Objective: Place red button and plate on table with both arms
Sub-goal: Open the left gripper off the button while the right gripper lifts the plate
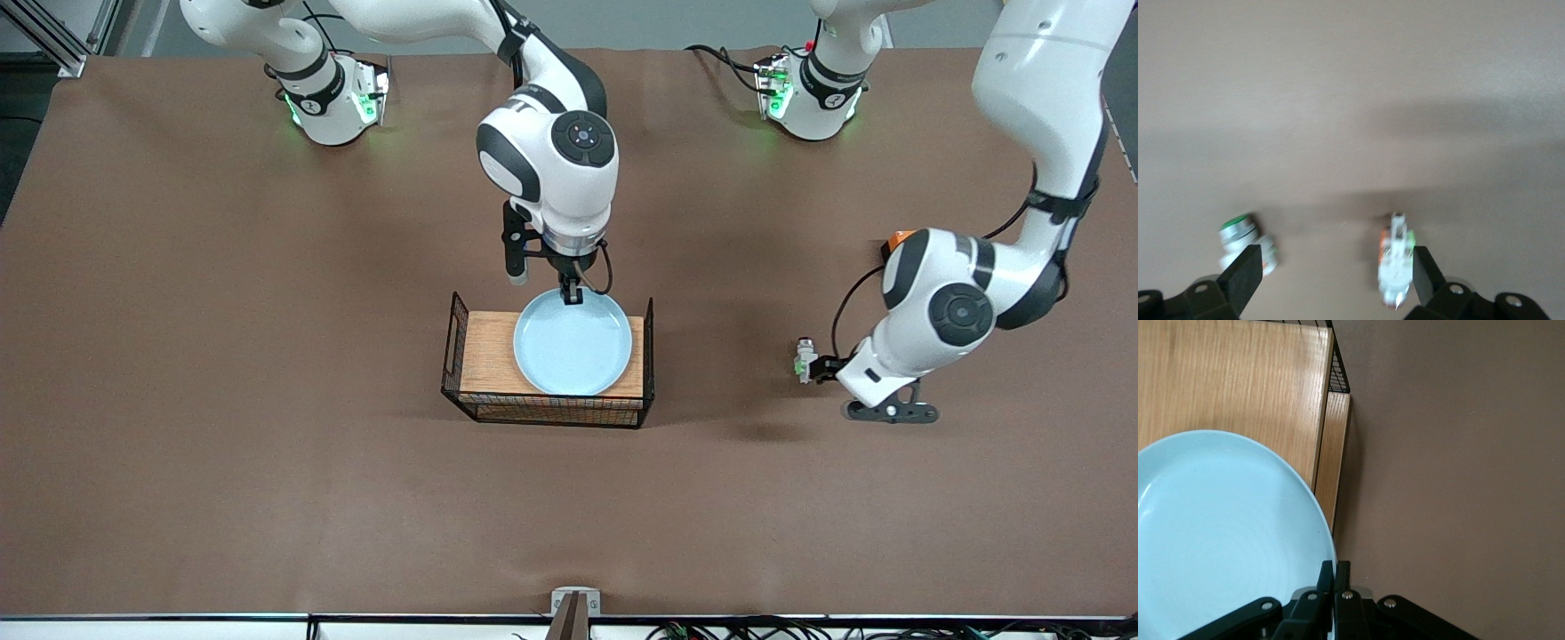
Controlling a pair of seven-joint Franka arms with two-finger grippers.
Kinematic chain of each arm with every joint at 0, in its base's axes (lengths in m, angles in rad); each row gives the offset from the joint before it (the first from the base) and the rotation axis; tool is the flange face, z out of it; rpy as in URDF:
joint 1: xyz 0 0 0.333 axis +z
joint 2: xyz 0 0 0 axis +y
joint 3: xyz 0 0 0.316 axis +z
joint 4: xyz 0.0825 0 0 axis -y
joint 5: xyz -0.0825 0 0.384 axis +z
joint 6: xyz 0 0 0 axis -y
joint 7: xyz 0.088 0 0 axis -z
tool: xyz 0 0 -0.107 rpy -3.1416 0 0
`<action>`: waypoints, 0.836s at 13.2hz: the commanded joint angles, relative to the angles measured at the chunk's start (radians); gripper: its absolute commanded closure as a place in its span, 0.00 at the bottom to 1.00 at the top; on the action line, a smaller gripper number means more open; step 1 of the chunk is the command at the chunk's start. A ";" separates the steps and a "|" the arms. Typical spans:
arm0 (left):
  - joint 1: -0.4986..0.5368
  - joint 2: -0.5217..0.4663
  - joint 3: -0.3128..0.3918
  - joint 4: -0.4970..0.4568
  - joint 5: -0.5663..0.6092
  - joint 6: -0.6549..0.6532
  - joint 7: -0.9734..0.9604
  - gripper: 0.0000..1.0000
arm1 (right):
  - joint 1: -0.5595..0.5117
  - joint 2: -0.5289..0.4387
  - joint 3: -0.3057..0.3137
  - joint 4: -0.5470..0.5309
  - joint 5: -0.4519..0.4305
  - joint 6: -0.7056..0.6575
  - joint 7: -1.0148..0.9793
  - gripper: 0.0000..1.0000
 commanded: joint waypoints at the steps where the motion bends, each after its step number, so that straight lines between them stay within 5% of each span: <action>1: 0.041 -0.123 -0.026 -0.022 -0.079 -0.092 0.041 0.01 | -0.001 -0.018 0.012 0.059 0.017 -0.120 -0.031 1.00; 7: 0.129 -0.264 -0.026 0.027 -0.221 -0.238 0.183 0.01 | -0.045 -0.136 0.012 0.155 0.146 -0.402 -0.198 1.00; 11: 0.155 -0.354 -0.024 0.046 -0.251 -0.339 0.191 0.01 | -0.128 -0.251 0.006 0.150 0.162 -0.517 -0.582 1.00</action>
